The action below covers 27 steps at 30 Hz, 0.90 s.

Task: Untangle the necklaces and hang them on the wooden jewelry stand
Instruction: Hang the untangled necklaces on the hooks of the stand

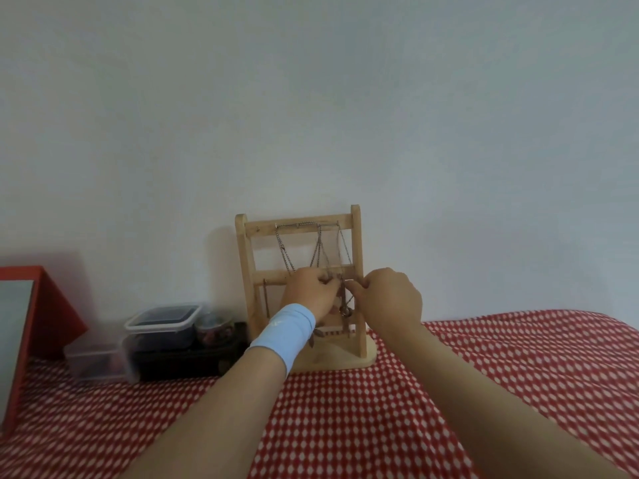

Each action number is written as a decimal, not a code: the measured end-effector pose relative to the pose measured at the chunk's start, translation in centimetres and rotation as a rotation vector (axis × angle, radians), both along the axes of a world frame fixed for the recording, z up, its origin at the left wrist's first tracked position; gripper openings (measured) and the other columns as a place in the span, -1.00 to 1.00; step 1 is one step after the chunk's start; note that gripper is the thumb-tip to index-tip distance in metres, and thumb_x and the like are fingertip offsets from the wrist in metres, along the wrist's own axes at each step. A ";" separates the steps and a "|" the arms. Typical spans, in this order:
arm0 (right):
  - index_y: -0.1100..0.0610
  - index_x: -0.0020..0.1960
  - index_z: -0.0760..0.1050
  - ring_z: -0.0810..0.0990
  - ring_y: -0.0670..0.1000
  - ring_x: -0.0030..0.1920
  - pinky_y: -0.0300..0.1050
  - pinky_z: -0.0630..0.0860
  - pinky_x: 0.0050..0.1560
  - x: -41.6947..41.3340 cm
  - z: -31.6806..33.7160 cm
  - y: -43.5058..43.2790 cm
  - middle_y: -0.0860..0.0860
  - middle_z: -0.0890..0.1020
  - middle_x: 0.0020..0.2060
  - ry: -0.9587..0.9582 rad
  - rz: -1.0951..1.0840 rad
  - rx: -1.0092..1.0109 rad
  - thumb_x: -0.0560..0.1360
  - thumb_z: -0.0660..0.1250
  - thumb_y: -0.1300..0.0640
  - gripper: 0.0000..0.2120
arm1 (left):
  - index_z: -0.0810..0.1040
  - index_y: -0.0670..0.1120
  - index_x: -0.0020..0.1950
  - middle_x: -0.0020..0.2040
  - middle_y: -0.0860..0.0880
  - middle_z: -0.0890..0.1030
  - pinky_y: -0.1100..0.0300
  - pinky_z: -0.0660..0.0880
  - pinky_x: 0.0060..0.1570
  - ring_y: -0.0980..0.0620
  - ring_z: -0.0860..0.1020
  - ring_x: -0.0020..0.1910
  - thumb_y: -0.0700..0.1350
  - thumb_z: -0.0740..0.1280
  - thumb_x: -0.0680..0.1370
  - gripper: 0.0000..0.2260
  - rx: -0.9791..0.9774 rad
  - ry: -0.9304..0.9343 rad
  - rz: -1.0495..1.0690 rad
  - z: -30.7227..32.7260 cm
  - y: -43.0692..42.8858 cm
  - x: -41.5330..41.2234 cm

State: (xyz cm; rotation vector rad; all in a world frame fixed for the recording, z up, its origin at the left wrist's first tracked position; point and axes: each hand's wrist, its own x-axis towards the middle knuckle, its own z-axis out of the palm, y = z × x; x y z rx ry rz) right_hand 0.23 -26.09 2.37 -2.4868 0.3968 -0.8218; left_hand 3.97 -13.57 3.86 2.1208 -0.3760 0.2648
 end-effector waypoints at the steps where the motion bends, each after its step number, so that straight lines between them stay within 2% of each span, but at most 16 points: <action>1: 0.02 -0.40 0.41 0.60 0.01 -0.37 -0.17 0.44 -0.39 0.0 -0.2 0.0 -0.02 0.59 -0.42 0.000 0.001 0.001 0.57 0.31 -0.25 -0.51 | 0.64 -0.15 -0.21 -0.27 -0.03 0.70 -0.07 0.65 -0.28 -0.04 0.67 -0.42 -0.09 0.30 0.56 -0.78 -0.014 0.008 -0.007 -0.1 0.0 0.0; 5: 0.00 -0.42 0.41 0.63 0.03 -0.35 -0.15 0.51 -0.35 -0.1 -0.9 0.3 -0.01 0.62 -0.41 0.004 0.017 0.031 0.58 0.30 -0.25 -0.51 | 0.63 -0.18 -0.20 -0.27 -0.10 0.69 -0.09 0.64 -0.26 -0.07 0.67 -0.41 -0.07 0.29 0.53 -0.77 -0.033 -0.028 0.016 -0.3 -0.2 0.3; 9: 0.04 -0.33 0.57 0.63 0.00 -0.35 -0.16 0.53 -0.33 -0.2 -1.3 0.5 -0.04 0.64 -0.40 0.045 0.032 0.051 0.57 0.32 -0.22 -0.57 | 0.60 -0.23 -0.19 -0.30 -0.15 0.68 -0.06 0.64 -0.22 -0.02 0.66 -0.44 -0.05 0.28 0.55 -0.73 -0.074 -0.038 0.022 0.1 -0.4 0.0; 12: 0.04 -0.36 0.54 0.59 -0.01 -0.36 -0.21 0.40 -0.40 -0.3 -1.4 0.6 -0.05 0.61 -0.41 0.063 0.044 0.046 0.58 0.31 -0.19 -0.57 | 0.59 -0.17 -0.24 -0.39 -0.12 0.65 -0.06 0.64 -0.20 -0.09 0.67 -0.37 -0.02 0.28 0.51 -0.74 -0.075 -0.067 0.025 -0.2 -0.5 0.3; 14: 0.04 -0.41 0.49 0.55 -0.03 -0.40 -0.22 0.34 -0.43 -0.4 -1.5 0.7 -0.06 0.57 -0.45 0.074 0.040 0.043 0.58 0.31 -0.19 -0.54 | 0.56 -0.21 -0.26 -0.38 -0.18 0.63 -0.11 0.64 -0.23 -0.16 0.66 -0.35 0.01 0.29 0.49 -0.70 -0.082 -0.067 0.023 -0.4 -0.4 0.5; 17: 0.07 -0.40 0.52 0.56 -0.02 -0.41 -0.22 0.43 -0.38 -0.8 -0.9 0.7 -0.06 0.57 -0.48 0.021 0.049 0.042 0.53 0.29 -0.18 -0.56 | 0.58 -0.26 -0.22 -0.34 -0.18 0.65 -0.12 0.64 -0.27 -0.11 0.67 -0.39 0.00 0.33 0.51 -0.68 -0.090 -0.052 0.018 -0.1 -0.2 0.6; 19: 0.02 -0.29 0.57 0.57 -0.03 -0.33 -0.23 0.41 -0.34 -1.3 0.2 0.8 -0.11 0.57 -0.43 -0.081 0.055 0.088 0.52 0.26 -0.17 -0.66 | 0.59 -0.28 -0.18 -0.30 -0.15 0.67 -0.10 0.65 -0.28 -0.02 0.67 -0.44 -0.03 0.33 0.57 -0.68 -0.103 -0.029 -0.006 0.0 -0.1 0.4; 20: -0.03 -0.23 0.59 0.58 -0.04 -0.30 -0.23 0.41 -0.32 -1.3 0.9 1.0 -0.13 0.57 -0.40 -0.121 0.063 0.108 0.52 0.26 -0.17 -0.71 | 0.60 -0.25 -0.19 -0.30 -0.12 0.68 -0.07 0.65 -0.29 -0.01 0.67 -0.43 -0.03 0.32 0.58 -0.69 -0.110 -0.020 -0.015 0.0 -0.1 0.4; 22: -0.03 -0.17 0.67 0.62 -0.03 -0.28 -0.17 0.52 -0.27 -1.1 1.9 1.2 -0.11 0.63 -0.37 -0.132 0.074 0.082 0.55 0.27 -0.20 -0.67 | 0.63 -0.12 -0.24 -0.30 -0.03 0.69 0.01 0.65 -0.28 -0.01 0.68 -0.42 -0.03 0.30 0.59 -0.73 -0.121 -0.001 -0.024 0.0 -0.1 0.3; 24: -0.01 -0.16 0.71 0.65 0.00 -0.29 -0.09 0.61 -0.22 -0.5 2.2 1.5 -0.05 0.67 -0.36 -0.096 0.076 0.055 0.57 0.28 -0.20 -0.64 | 0.63 -0.10 -0.25 -0.28 -0.01 0.70 0.04 0.65 -0.27 -0.03 0.68 -0.41 -0.05 0.29 0.59 -0.73 -0.129 0.011 -0.029 -0.1 -0.1 0.4; 27: 0.02 -0.24 0.71 0.65 0.02 -0.33 0.01 0.66 -0.20 0.2 2.0 1.7 -0.03 0.67 -0.39 -0.102 0.134 0.144 0.57 0.32 -0.09 -0.68 | 0.63 -0.14 -0.23 -0.28 -0.04 0.70 0.05 0.63 -0.30 -0.06 0.68 -0.40 -0.08 0.28 0.59 -0.74 -0.132 0.024 -0.051 -0.1 0.2 0.4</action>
